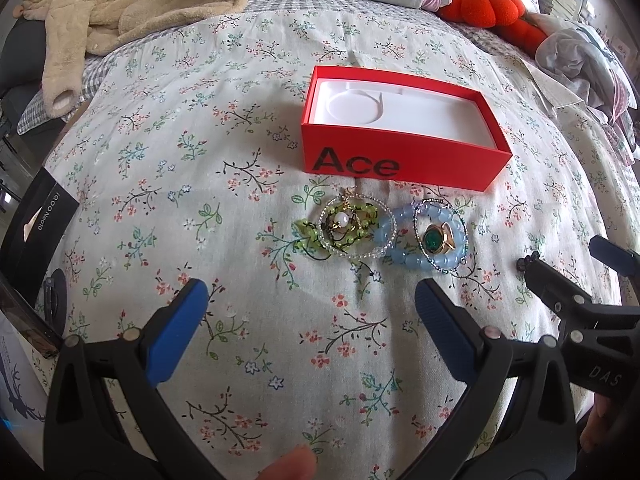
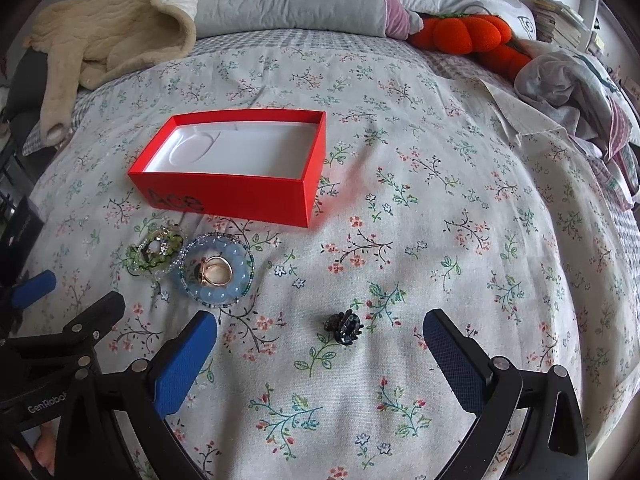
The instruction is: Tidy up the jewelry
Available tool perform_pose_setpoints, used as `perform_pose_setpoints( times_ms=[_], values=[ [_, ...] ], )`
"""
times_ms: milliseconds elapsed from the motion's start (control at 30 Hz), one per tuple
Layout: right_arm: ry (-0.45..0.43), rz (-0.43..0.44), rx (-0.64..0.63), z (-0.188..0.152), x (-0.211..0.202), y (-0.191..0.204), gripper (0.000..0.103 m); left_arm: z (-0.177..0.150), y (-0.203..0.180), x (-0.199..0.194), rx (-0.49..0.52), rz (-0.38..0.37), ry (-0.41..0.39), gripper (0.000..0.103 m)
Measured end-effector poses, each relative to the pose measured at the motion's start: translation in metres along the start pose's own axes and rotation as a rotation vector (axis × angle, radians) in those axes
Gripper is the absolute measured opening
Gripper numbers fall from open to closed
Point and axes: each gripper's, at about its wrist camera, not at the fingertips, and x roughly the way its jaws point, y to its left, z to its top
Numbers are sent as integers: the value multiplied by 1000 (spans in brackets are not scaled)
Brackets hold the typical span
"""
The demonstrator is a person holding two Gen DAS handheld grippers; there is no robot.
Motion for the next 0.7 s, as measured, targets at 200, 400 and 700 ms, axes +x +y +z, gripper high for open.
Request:
perform_pose_setpoints(
  times_ms=[200, 400, 700],
  values=[
    [-1, -4, -2, 1, 0, 0, 103, 0, 0, -1, 1, 3, -3, 103],
    [7, 1, 5, 0, 2, 0, 103, -1, 0, -1, 3, 9, -5, 103],
    [21, 1, -4, 1, 1, 0, 103, -1, -1, -2, 13, 18, -16, 103]
  ],
)
